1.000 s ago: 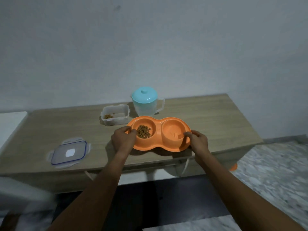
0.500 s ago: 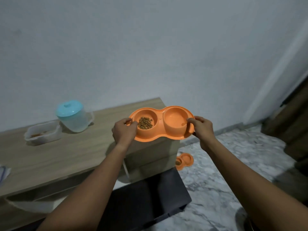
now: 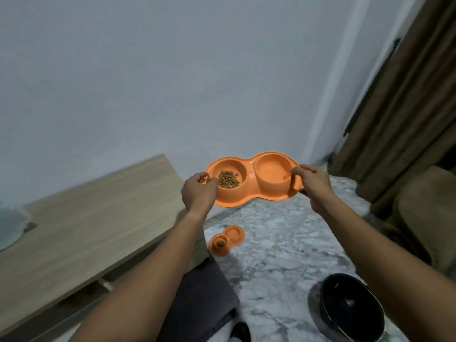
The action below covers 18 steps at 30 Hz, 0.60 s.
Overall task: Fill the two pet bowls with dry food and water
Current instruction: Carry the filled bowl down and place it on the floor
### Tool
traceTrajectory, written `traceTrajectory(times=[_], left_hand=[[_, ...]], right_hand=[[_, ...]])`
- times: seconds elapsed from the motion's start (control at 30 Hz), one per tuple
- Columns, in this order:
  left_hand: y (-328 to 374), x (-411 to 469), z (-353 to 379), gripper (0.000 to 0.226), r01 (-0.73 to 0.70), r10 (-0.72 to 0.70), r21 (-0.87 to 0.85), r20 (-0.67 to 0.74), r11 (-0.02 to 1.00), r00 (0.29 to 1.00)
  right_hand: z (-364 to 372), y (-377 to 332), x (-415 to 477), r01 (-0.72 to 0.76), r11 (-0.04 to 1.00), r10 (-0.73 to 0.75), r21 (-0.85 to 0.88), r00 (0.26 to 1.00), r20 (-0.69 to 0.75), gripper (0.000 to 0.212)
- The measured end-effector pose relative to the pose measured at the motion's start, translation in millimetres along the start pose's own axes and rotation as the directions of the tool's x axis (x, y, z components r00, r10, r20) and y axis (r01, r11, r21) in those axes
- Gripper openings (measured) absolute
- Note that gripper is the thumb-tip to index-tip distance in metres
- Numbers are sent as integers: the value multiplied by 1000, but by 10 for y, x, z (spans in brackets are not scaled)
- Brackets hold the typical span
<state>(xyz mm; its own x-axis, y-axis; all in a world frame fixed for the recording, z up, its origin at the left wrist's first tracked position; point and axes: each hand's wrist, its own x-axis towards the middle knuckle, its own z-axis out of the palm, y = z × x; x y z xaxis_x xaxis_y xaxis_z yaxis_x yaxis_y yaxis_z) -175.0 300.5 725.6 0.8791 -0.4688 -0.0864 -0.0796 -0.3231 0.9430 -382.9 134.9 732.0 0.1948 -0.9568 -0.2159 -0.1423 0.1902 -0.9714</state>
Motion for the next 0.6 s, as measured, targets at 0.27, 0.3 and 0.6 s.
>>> traceTrajectory(times=[0.27,0.3,0.6], left_hand=[[-357,650,1409,46,45,-43,-38,70,998,997],[-458,770,1616,47,57,-54,-37,73,998,996],[-1694,1820,3305,41,192,-190,-45,32,980,981]], right_hand=[[-290,345,1389,-44,994,43,-100,999,-9,21],[-280,454,1623,-67,991,66,-115,998,-9,22],[-32,1940,3644,-262,952,259,-155,965,-39,51]])
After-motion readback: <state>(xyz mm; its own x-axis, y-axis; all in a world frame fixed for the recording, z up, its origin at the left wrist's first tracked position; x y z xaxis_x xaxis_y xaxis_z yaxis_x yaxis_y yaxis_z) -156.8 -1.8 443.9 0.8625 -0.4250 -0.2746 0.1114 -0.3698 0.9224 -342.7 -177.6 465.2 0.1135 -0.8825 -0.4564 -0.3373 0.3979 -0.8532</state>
